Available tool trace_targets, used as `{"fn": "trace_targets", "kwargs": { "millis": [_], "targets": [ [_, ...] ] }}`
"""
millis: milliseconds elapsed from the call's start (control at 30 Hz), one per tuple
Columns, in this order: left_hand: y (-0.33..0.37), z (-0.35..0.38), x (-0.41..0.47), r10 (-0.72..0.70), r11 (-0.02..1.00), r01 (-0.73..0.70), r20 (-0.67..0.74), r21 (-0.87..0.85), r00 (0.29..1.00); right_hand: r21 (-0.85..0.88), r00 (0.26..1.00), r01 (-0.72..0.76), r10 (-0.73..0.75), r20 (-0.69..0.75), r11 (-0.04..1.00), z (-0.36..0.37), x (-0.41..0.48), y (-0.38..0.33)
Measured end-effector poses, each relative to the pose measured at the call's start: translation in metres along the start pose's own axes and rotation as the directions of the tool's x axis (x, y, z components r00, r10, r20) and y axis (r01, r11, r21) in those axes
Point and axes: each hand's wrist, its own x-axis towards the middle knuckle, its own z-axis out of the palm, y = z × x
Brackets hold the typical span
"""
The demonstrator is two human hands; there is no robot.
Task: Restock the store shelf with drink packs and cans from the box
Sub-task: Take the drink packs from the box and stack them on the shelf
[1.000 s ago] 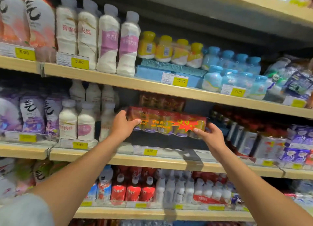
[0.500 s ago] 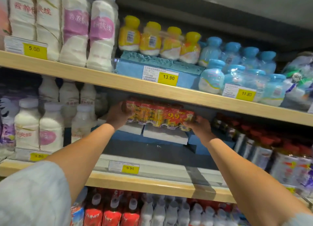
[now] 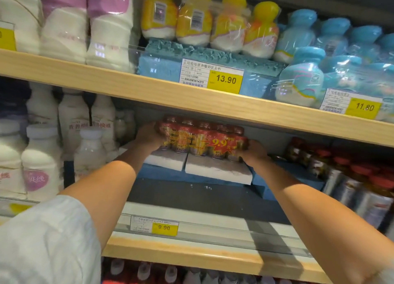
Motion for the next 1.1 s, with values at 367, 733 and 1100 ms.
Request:
{"fn": "trace_targets", "kwargs": {
  "millis": [367,733,1100],
  "targets": [
    [0.0,0.004,-0.005,0.021,1.0,-0.021,0.022,-0.01,1.0,0.027,1.0,0.021,-0.021,0.008,0.999,0.0,-0.008,-0.003],
    [0.009,-0.017,-0.023,0.126,0.99,-0.135,0.147,0.05,0.981,-0.071,0.978,0.202,-0.206,-0.041,0.977,-0.02,-0.069,-0.048],
    [0.007,-0.063,-0.073,0.031,0.972,-0.098,0.298,0.212,0.954,-0.178,0.992,0.125,-0.124,0.018,0.976,-0.031,-0.148,-0.091]
  ]
}}
